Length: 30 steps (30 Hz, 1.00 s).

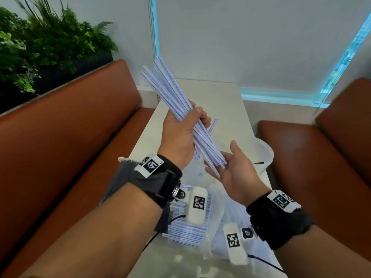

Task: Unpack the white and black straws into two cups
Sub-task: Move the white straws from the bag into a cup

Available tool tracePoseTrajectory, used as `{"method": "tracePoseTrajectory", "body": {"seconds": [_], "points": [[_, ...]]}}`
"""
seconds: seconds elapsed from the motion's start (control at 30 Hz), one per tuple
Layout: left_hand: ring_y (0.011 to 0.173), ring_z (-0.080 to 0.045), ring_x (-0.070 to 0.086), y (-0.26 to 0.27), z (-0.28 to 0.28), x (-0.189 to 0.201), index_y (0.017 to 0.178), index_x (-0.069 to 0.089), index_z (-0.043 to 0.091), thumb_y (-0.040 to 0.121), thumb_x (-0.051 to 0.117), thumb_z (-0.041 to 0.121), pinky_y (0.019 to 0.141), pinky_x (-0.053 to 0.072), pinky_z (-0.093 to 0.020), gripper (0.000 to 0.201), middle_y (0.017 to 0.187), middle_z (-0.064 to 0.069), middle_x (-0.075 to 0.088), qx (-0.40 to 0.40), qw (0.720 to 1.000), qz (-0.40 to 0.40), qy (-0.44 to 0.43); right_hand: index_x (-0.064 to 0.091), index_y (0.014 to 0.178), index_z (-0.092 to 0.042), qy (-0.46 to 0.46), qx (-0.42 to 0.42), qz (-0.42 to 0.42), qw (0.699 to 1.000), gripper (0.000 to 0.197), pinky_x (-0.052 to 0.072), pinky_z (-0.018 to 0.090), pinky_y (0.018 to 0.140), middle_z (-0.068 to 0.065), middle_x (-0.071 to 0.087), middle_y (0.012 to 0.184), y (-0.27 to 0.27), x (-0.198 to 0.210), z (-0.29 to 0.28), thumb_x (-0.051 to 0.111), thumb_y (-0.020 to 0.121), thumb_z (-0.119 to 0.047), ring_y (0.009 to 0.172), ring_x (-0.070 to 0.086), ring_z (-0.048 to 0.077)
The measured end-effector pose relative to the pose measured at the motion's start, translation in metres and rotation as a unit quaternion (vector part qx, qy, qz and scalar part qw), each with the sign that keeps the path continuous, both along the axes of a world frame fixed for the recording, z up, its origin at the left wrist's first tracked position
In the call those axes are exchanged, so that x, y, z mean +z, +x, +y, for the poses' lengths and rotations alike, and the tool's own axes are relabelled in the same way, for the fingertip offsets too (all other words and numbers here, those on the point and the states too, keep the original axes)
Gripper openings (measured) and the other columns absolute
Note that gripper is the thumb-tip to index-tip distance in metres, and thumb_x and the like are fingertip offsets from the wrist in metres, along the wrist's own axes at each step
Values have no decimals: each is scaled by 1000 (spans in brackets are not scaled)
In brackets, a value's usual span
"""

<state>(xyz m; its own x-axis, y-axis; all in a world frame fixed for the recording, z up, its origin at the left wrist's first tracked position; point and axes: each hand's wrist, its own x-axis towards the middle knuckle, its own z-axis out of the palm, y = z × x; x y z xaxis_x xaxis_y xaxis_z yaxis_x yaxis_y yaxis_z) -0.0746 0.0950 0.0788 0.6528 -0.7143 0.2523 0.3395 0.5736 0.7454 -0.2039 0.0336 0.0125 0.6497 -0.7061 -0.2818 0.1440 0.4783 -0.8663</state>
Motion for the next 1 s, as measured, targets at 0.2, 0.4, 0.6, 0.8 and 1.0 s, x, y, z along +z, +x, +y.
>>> {"method": "tracePoseTrajectory", "body": {"seconds": [0.2, 0.4, 0.6, 0.8, 1.0], "points": [[66, -25, 59, 3, -1, -8, 91, 53, 11, 92, 61, 1, 69, 54, -35, 13, 73, -9, 59, 12, 999, -14, 35, 63, 124, -23, -289, 89, 83, 950, 58, 54, 34, 97, -1, 71, 118, -2, -4, 3, 72, 74, -50, 112, 66, 18], [66, -26, 65, 2, -1, -9, 99, 55, 10, 88, 65, 3, 69, 56, -35, 16, 73, -10, 65, -12, 997, -43, 57, 56, 89, -27, -482, 76, 197, 850, 22, 53, 33, 64, -4, 69, 77, 8, -8, 5, 64, 87, -47, 67, 66, 13], [67, -26, 63, 23, -1, 7, 97, 59, 10, 93, 62, 3, 71, 55, -36, 9, 74, -9, 63, -31, 991, -110, 63, 44, 80, -23, -531, 52, 299, 791, 32, 44, 36, 55, 3, 61, 71, 16, -16, 1, 57, 93, -50, 61, 56, 21], [63, -23, 60, 65, -20, 29, 86, 55, 14, 89, 62, 4, 67, 54, -33, 12, 68, -2, 61, 128, 985, -119, 9, 41, 142, -32, -604, 145, 459, 635, 62, 48, 33, 72, -8, 51, 131, 20, -30, -23, 62, 89, -57, 94, 65, 18], [73, -24, 68, 76, -43, -39, 84, 59, 17, 89, 63, 22, 74, 57, -43, 8, 75, -3, 67, 157, 912, -296, 236, 54, 105, -24, -635, 205, 420, 615, 24, 44, 37, 68, -4, 50, 94, 30, -49, -41, 38, 106, -41, 85, 59, 26]]}}
